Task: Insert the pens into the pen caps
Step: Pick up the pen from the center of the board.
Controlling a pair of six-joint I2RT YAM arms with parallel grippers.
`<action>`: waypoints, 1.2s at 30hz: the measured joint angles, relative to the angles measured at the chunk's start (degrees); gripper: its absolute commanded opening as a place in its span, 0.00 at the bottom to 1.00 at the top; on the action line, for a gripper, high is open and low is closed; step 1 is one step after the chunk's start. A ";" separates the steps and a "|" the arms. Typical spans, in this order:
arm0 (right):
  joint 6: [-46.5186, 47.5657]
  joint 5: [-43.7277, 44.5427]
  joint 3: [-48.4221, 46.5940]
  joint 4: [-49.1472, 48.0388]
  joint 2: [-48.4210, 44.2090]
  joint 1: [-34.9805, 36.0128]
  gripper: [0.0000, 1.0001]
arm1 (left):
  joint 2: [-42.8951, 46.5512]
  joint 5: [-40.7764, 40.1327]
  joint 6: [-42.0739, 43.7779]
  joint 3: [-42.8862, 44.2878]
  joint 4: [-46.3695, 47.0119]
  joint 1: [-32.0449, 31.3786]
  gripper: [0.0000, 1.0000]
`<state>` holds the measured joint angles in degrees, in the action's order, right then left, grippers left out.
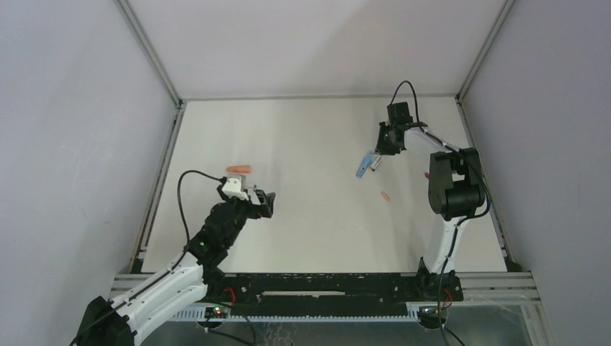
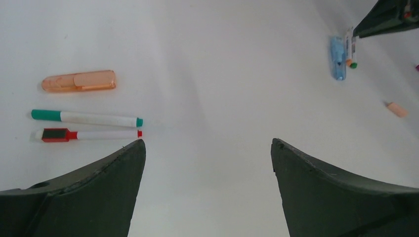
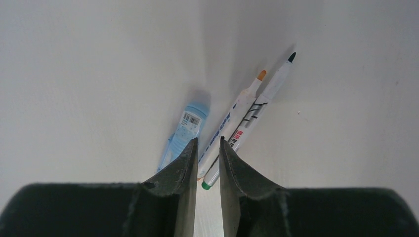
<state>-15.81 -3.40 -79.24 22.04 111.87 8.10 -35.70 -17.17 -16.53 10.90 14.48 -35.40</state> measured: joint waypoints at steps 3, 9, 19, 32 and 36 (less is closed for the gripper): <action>-0.46 -0.04 0.00 0.02 0.07 -0.22 0.29 | -1.44 -0.68 0.02 0.00 -0.17 -0.79 1.00; -1.49 -0.02 0.00 0.42 1.36 -0.52 0.29 | -2.67 -1.25 0.04 0.13 -0.02 -1.18 1.00; -2.93 -0.04 -0.28 1.55 3.37 -0.59 0.28 | -3.93 -2.03 0.04 0.13 -0.11 -1.42 1.00; -4.09 1.97 -3.32 4.55 5.57 -0.04 0.27 | -3.91 -2.23 0.04 0.13 -0.11 -1.66 1.00; -4.15 3.17 -4.13 5.35 6.01 0.31 0.27 | -3.91 -2.29 0.07 0.13 -0.11 -1.81 1.00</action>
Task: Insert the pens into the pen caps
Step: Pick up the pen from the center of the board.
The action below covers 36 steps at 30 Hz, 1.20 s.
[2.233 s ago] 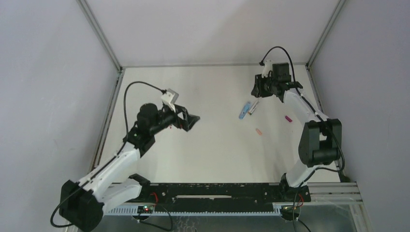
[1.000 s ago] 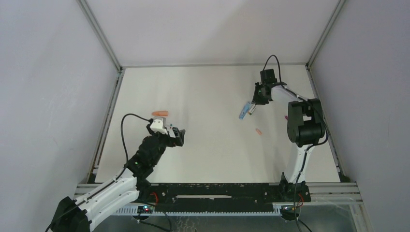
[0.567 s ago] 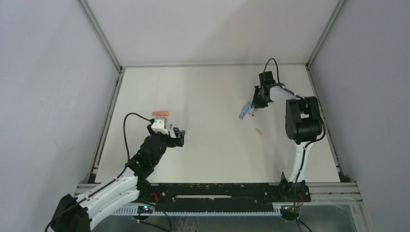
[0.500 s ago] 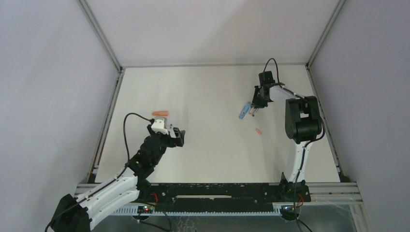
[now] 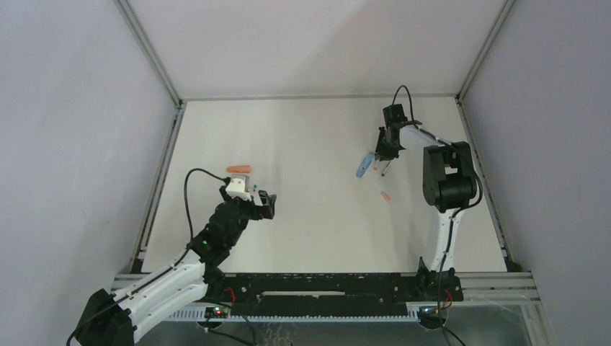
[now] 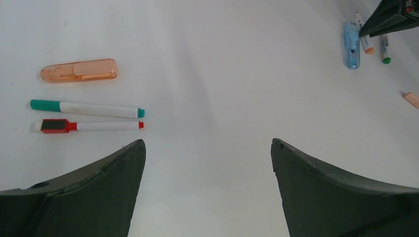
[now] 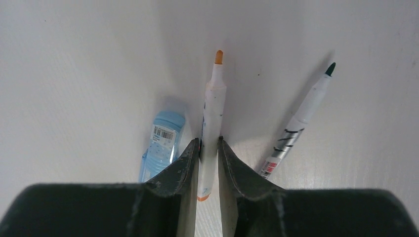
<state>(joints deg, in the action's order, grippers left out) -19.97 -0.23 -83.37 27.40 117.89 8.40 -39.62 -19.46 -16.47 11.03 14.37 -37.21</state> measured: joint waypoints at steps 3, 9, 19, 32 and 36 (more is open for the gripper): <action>-0.04 0.59 -0.48 0.50 0.26 0.07 0.27 | 0.00 -0.11 0.00 0.00 0.00 -0.07 1.00; -0.33 1.29 -1.11 1.09 0.63 0.26 0.25 | 0.00 -0.37 0.02 0.00 0.00 -0.20 1.00; -0.37 1.70 -2.36 2.14 1.33 0.26 0.23 | 0.02 -0.52 0.17 0.00 0.00 -0.39 1.00; -0.31 1.62 -2.64 2.64 1.40 0.26 0.03 | 0.04 -0.96 0.37 0.00 0.00 -0.72 1.00; 0.37 0.24 -2.64 2.80 1.40 0.22 0.01 | 0.04 -1.05 0.37 0.00 0.00 -0.79 1.00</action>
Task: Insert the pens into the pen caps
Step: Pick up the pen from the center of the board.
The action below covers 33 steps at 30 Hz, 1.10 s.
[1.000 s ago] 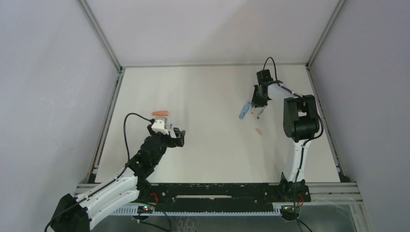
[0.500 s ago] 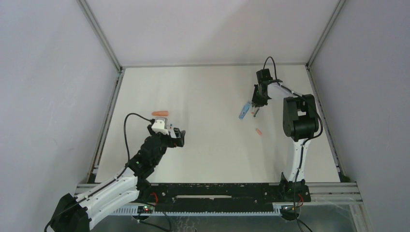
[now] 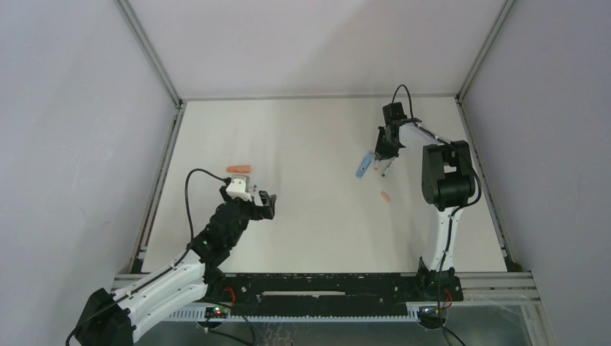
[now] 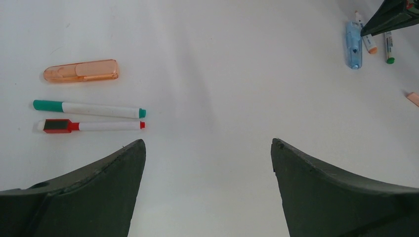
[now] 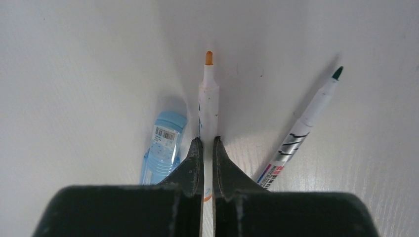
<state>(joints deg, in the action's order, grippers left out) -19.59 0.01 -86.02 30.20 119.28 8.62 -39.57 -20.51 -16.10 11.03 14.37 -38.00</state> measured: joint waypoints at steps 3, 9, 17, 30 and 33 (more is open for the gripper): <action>0.70 -1.40 0.00 0.26 0.00 0.00 0.00 | 0.00 -0.26 0.02 0.00 0.00 -0.13 1.00; 2.43 -3.65 0.02 0.52 0.00 0.00 0.00 | 0.00 -0.33 0.02 0.00 0.00 -0.28 1.00; 4.13 -6.45 0.37 0.24 0.00 -0.28 0.00 | 0.37 -0.50 0.02 0.00 0.00 -0.61 1.00; 7.98 -18.69 6.84 -0.74 -4.33 -3.26 0.00 | 2.14 -1.44 0.04 0.00 -0.09 -0.94 1.00; 9.51 -22.38 8.35 -0.59 -7.10 -3.32 0.00 | 4.74 -1.33 0.04 0.00 -0.48 -1.01 1.00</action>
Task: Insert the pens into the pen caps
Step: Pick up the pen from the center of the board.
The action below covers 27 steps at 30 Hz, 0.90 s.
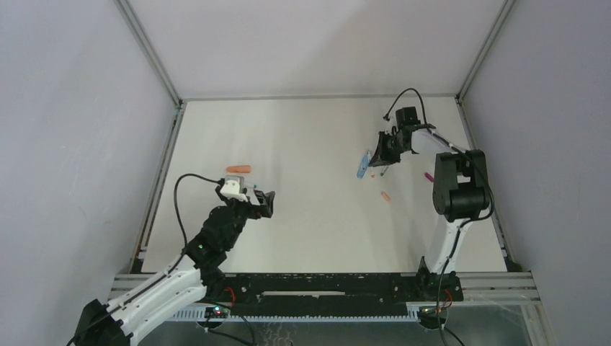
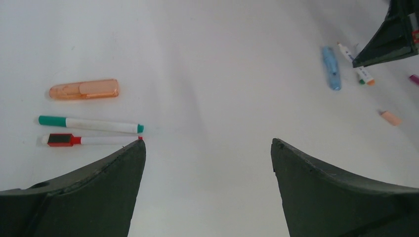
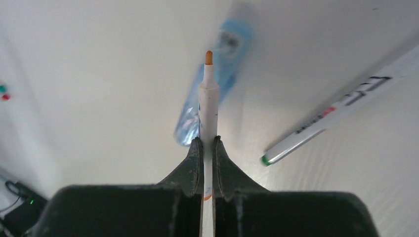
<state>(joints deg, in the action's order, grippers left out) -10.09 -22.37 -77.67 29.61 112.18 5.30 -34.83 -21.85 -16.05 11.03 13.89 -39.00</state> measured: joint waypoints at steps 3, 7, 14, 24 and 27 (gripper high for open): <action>1.95 -4.35 1.51 -0.07 -3.87 -0.13 0.00 | 3.98 0.90 -0.11 0.00 -0.26 -0.02 1.00; 5.18 -12.02 4.37 -0.31 -11.08 -0.87 0.00 | 10.49 4.57 -1.77 -0.09 1.62 -0.07 1.00; 13.09 -24.85 10.86 -1.09 -27.39 -0.74 0.00 | 9.16 15.74 -10.49 -0.96 13.79 -0.11 1.00; 33.57 -42.29 19.15 1.44 -45.86 5.68 0.00 | -10.14 31.15 -21.53 -0.46 33.07 -2.60 0.96; 39.60 -45.62 19.23 3.96 -47.32 6.16 0.00 | -14.62 32.35 -21.49 0.96 36.00 -5.60 0.94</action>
<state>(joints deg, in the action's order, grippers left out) 29.52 -67.99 -58.43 33.56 64.86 11.46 -49.45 10.50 -37.54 11.99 49.89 -44.60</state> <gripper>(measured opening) 0.058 0.961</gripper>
